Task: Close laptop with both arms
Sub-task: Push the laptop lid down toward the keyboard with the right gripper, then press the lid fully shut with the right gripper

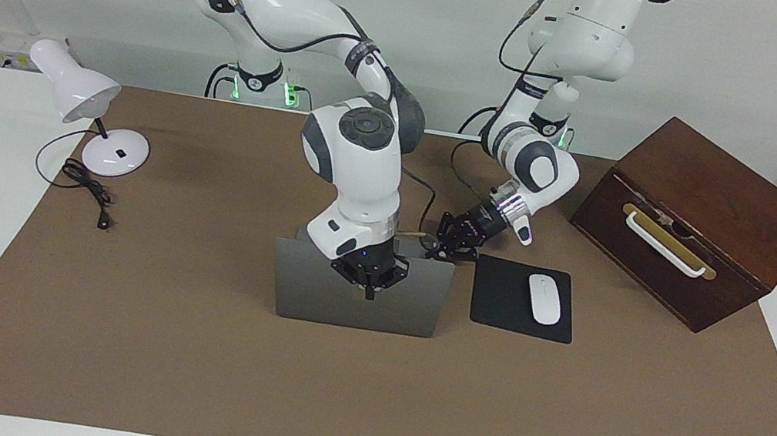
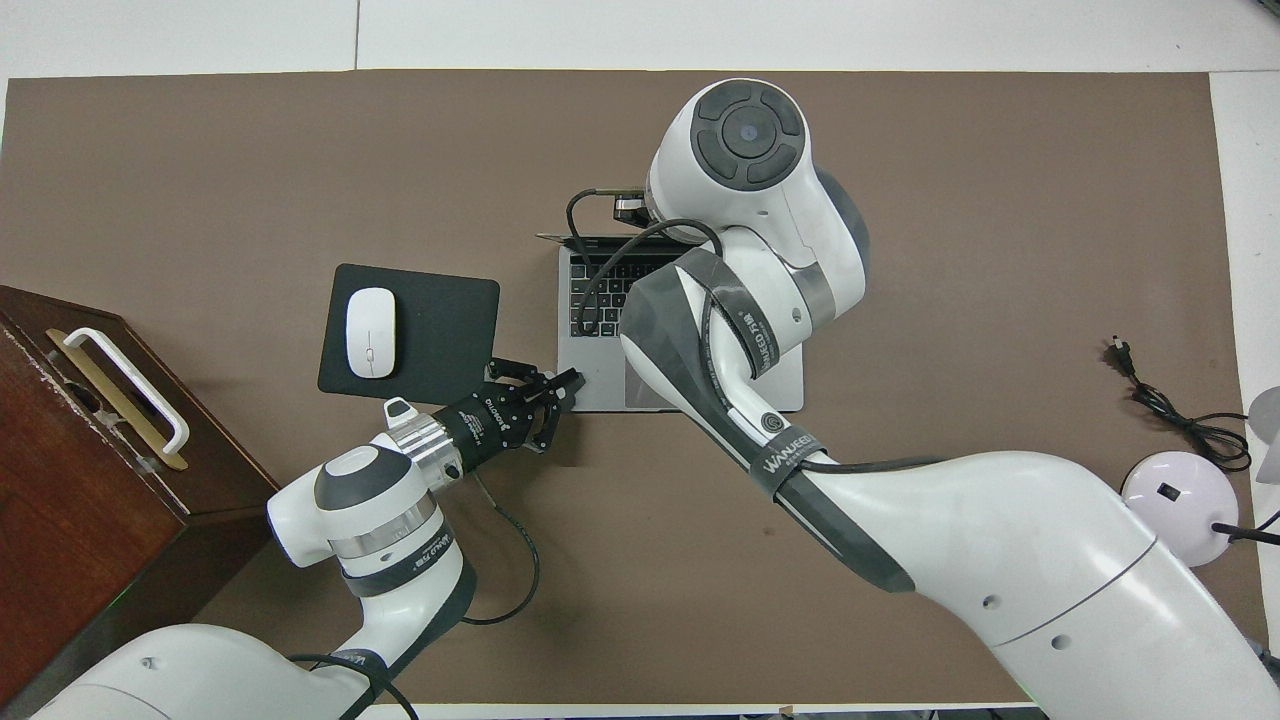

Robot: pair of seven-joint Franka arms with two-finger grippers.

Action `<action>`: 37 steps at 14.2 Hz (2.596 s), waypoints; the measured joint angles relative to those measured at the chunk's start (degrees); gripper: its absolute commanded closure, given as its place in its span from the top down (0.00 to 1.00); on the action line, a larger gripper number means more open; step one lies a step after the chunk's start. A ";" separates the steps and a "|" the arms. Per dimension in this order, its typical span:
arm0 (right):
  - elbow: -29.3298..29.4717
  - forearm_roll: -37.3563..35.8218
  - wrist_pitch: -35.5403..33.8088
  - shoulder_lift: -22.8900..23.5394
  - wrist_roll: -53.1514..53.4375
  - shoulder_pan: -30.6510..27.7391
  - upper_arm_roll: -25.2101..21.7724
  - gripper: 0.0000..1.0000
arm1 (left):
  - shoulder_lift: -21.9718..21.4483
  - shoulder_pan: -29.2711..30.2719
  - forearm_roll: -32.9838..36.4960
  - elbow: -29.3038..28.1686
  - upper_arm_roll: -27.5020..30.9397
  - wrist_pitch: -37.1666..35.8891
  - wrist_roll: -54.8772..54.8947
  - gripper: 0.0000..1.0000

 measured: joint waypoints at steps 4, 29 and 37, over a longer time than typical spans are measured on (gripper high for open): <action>-0.14 1.62 -1.31 -0.01 0.82 0.01 0.00 0.00 | 0.00 0.01 0.00 -0.01 0.00 -0.04 0.00 0.00; -7.56 3.96 -0.51 0.01 3.16 0.86 0.00 0.00 | 0.01 0.03 0.00 -0.02 0.00 -0.10 0.02 0.00; -8.41 4.61 -0.44 0.00 3.16 0.82 -0.02 0.00 | 0.43 0.57 0.00 -0.27 0.22 -2.30 1.37 0.00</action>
